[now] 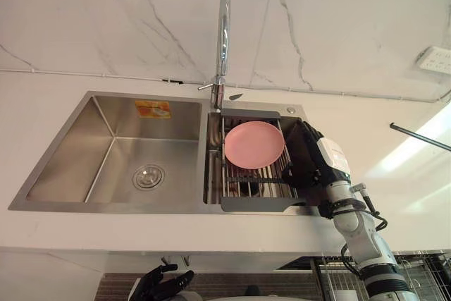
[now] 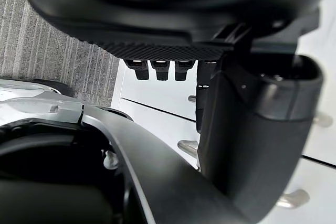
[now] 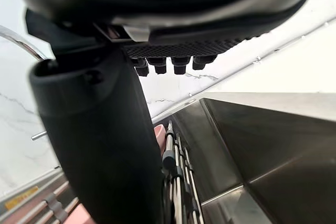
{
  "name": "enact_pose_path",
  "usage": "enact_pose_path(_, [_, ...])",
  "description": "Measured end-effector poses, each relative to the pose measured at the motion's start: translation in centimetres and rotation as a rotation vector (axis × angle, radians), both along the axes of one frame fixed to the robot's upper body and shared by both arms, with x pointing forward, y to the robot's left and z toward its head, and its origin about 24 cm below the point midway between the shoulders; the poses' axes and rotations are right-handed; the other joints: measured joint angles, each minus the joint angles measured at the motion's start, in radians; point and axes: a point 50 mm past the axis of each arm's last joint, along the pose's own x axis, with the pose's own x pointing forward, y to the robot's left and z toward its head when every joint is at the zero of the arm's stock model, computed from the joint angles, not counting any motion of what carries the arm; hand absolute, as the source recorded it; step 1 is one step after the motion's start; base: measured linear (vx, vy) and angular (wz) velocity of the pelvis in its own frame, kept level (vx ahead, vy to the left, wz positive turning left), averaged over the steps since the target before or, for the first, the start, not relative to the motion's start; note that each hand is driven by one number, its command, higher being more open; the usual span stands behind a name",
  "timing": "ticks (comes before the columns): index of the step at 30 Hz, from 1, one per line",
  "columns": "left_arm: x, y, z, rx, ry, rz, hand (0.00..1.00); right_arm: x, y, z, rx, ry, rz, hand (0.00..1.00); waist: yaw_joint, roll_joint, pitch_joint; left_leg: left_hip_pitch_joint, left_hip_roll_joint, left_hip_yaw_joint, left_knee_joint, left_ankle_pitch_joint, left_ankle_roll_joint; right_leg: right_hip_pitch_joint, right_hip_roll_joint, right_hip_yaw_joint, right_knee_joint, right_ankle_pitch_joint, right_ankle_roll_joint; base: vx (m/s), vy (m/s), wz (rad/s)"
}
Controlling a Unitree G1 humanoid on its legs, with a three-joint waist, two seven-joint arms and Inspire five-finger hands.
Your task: Walk over to the sink, pick up the cup, carry it to the dishwasher, place the cup inside the dishwasher, then close the dishwasher door
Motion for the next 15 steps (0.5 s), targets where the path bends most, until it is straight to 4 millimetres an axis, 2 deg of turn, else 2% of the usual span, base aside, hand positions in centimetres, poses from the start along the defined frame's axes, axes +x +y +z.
enact_pose_path(6, [-0.1,0.1,0.0,-0.001,0.001,0.004,1.0,1.0,0.9,0.0,-0.105,0.012,0.062,1.0,0.004,-0.008,-0.005,0.002,-0.008,-0.006,-0.002,0.003,0.005,0.008,-0.007,-0.005,-0.008,0.006,0.007,-0.01,0.006,0.03])
enact_pose_path(15, [-0.1,0.1,0.1,-0.007,-0.004,0.004,1.0,1.9,1.0,-0.3,-0.172,0.033,0.068,1.0,0.02,-0.011,-0.007,0.001,-0.013,-0.019,-0.01,0.006,0.008,0.014,-0.009,-0.018,-0.02,0.007,0.009,0.0,0.004,0.03])
